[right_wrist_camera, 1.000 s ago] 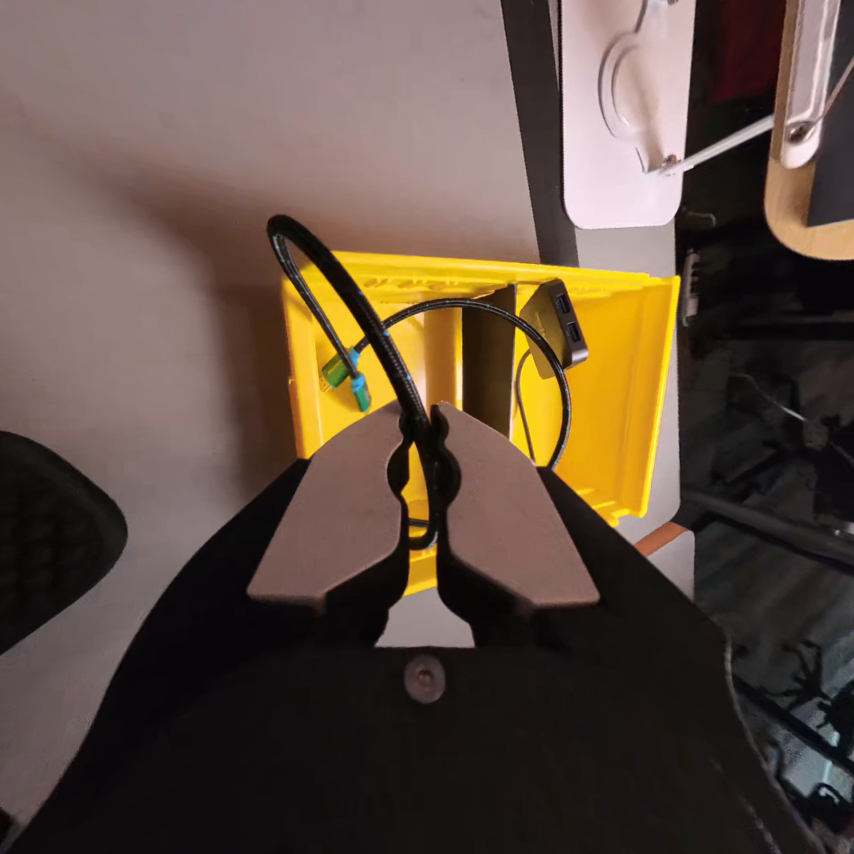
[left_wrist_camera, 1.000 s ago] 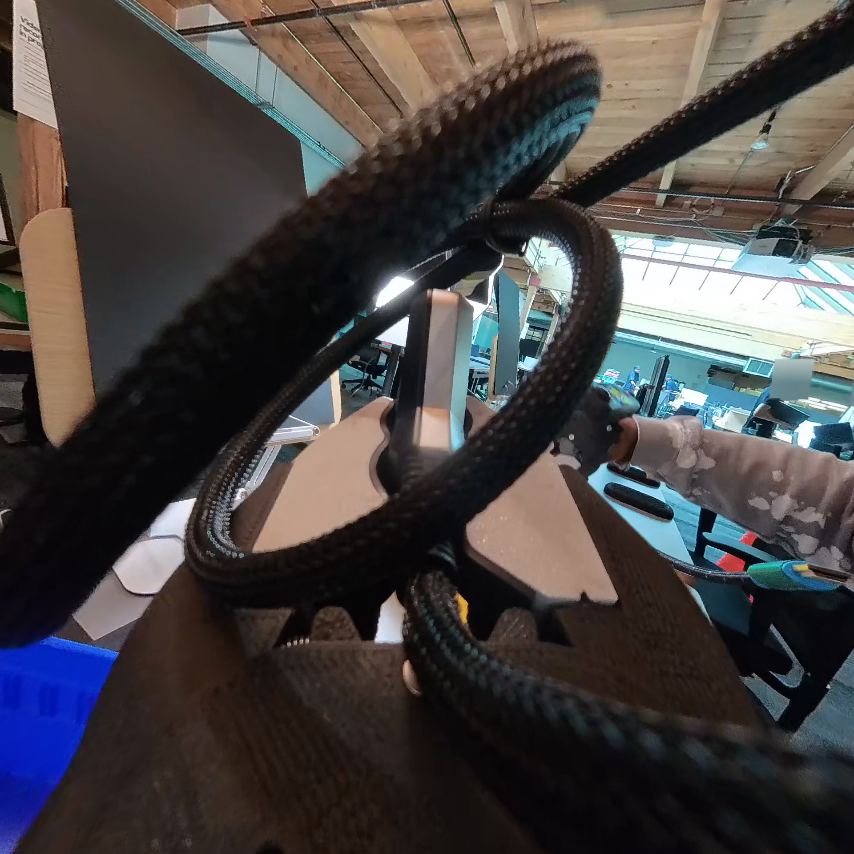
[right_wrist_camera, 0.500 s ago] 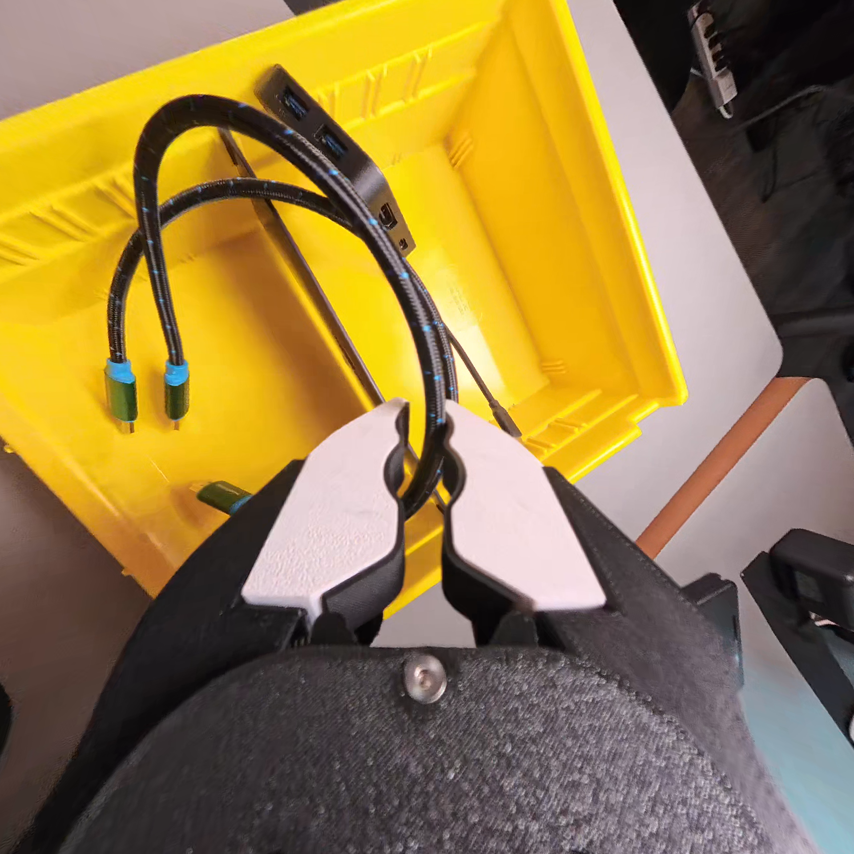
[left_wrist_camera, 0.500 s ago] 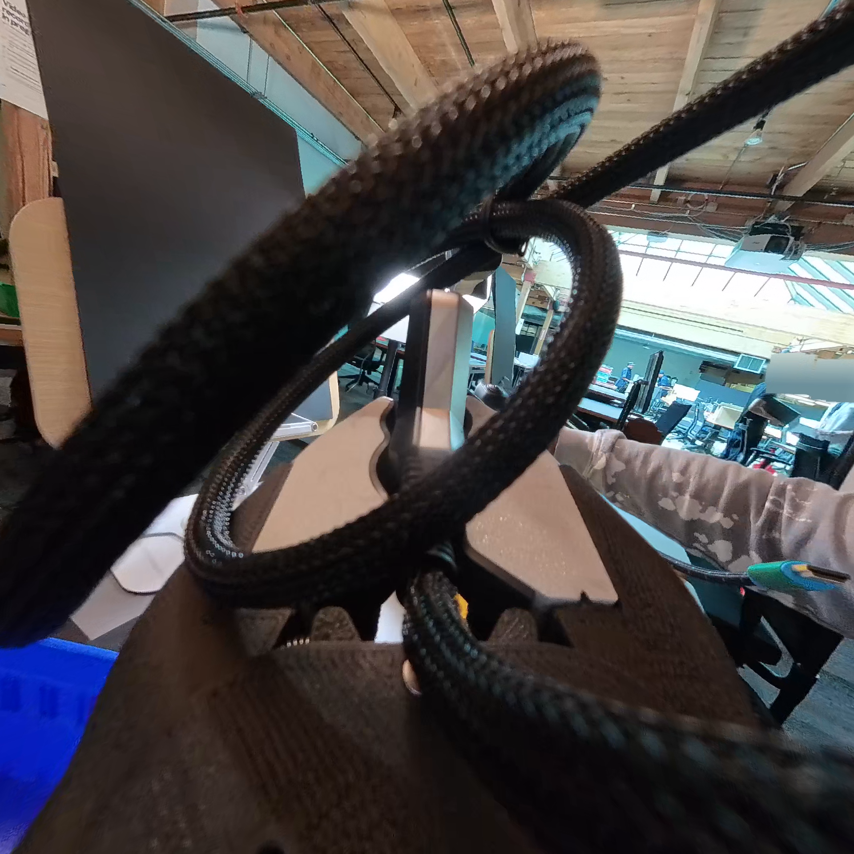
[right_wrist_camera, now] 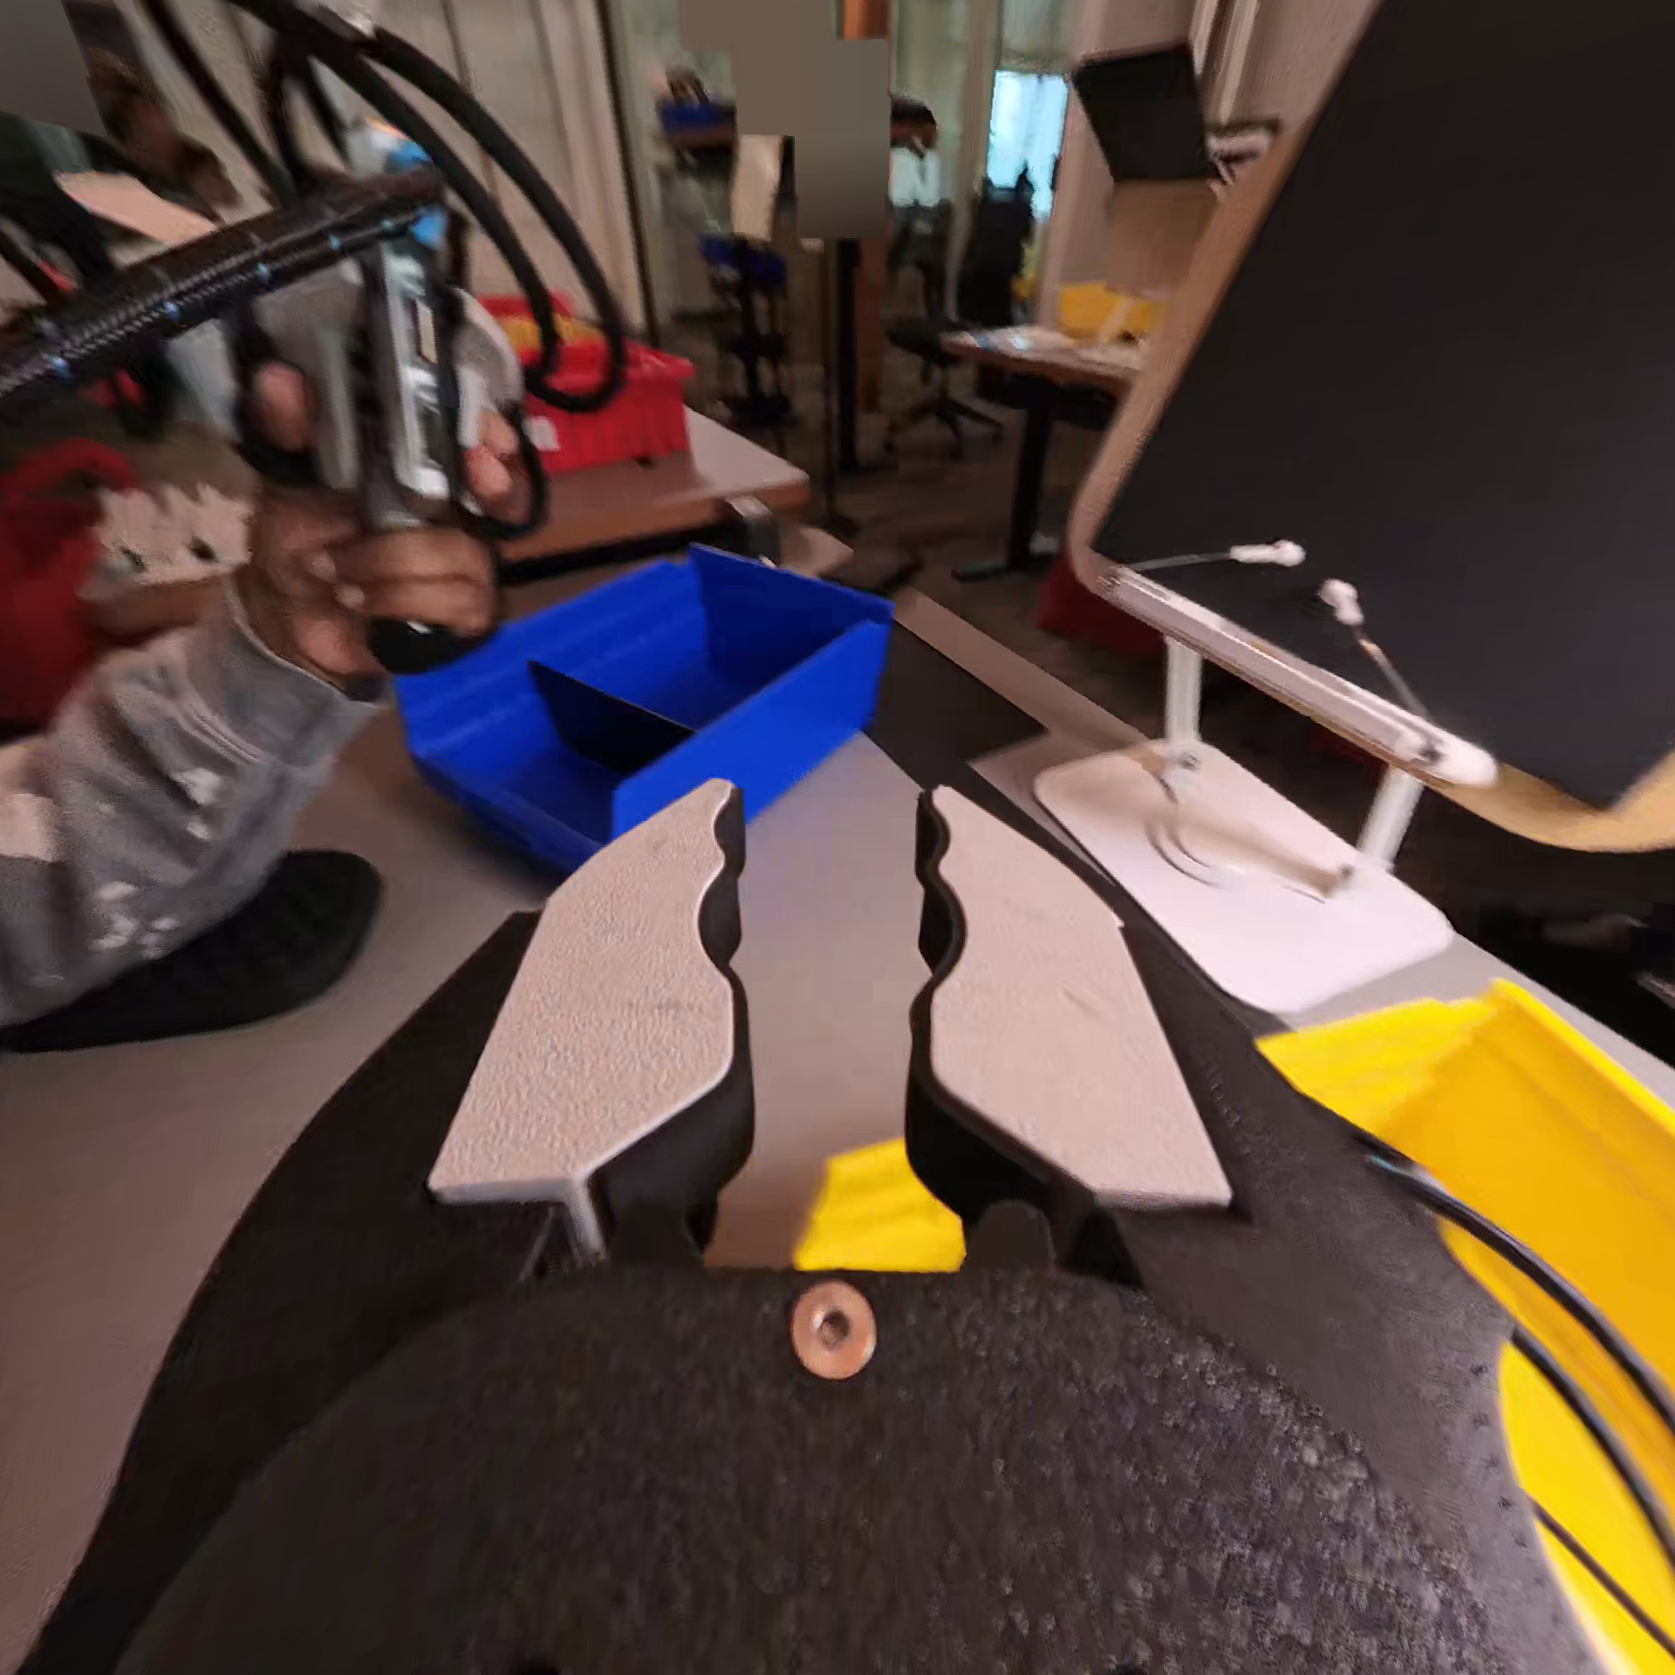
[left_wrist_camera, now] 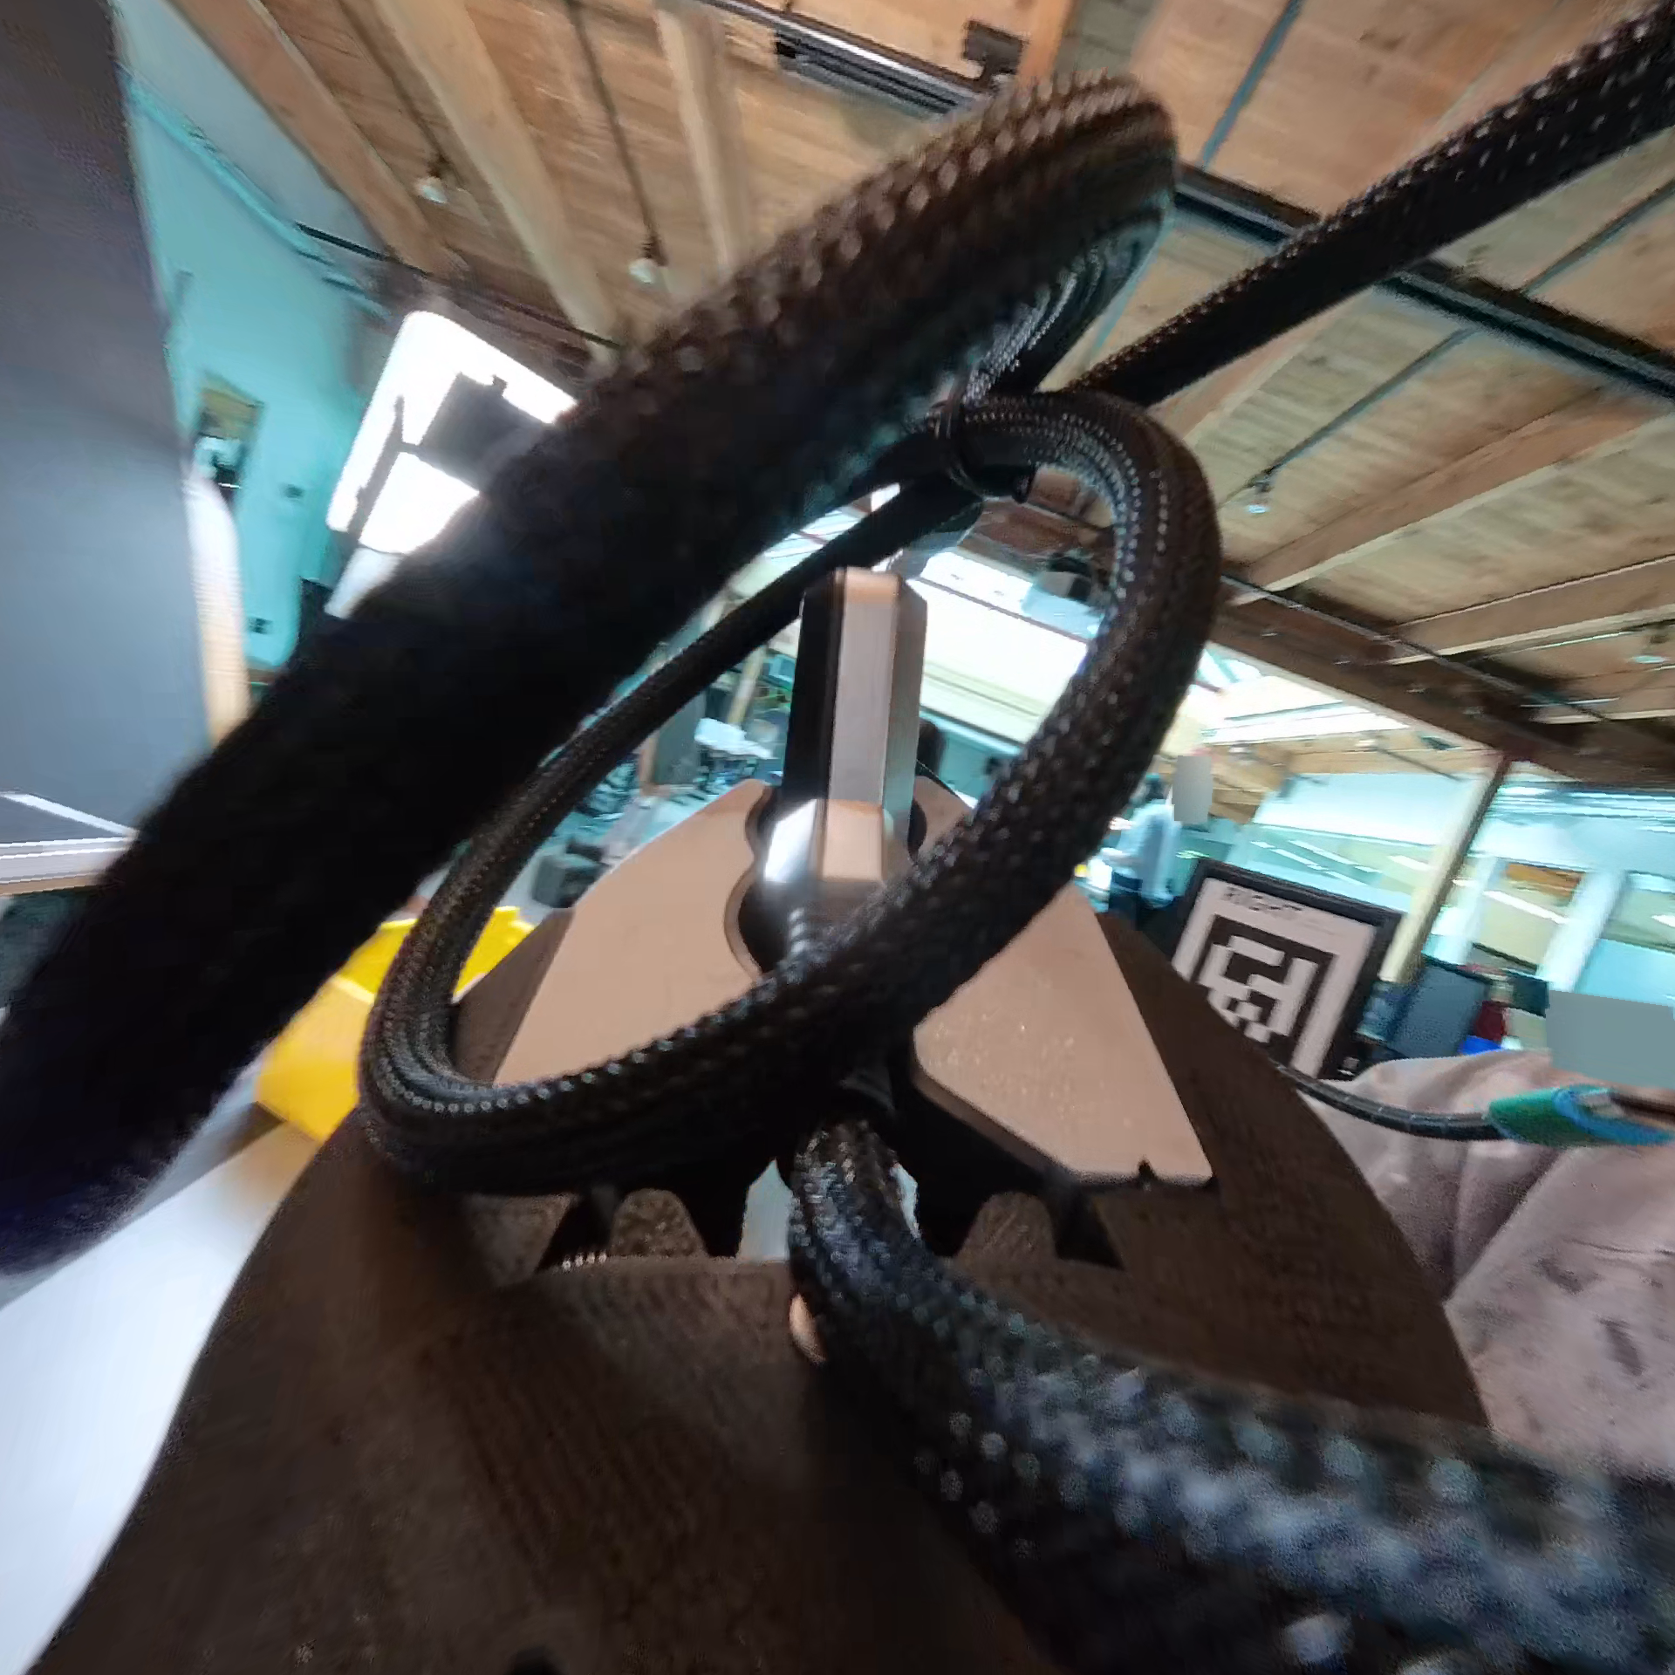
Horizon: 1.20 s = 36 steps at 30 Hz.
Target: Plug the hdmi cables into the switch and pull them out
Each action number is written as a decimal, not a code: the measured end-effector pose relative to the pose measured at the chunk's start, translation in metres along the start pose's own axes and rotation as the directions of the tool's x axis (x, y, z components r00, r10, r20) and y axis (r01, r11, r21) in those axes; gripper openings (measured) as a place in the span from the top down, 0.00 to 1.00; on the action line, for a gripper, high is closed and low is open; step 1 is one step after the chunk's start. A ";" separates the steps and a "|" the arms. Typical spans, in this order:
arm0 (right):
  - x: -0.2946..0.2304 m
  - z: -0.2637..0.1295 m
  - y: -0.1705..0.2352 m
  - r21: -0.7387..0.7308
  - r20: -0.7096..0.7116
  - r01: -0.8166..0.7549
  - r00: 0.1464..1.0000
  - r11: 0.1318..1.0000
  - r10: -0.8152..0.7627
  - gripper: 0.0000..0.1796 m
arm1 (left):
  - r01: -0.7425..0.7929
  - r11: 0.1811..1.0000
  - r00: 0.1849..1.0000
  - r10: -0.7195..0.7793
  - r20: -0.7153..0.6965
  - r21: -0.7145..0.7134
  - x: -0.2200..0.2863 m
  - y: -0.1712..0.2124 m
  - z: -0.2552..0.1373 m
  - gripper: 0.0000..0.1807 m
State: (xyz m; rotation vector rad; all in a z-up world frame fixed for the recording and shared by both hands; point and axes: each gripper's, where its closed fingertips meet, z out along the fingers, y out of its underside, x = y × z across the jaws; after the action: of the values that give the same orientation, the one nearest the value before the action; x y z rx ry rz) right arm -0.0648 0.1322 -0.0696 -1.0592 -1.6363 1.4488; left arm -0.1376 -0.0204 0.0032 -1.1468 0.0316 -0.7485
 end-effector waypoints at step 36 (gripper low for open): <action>-0.107 0.029 -0.071 0.378 0.356 -0.196 0.933 0.905 0.054 0.94 | -0.045 0.998 0.991 0.049 -0.123 0.031 0.037 0.056 0.054 0.86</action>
State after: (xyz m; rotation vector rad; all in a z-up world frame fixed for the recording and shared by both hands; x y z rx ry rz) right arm -0.0549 0.0199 -0.0018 -0.7128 -1.4068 2.0453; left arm -0.0593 0.0142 -0.0067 -1.0682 0.1513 -0.7749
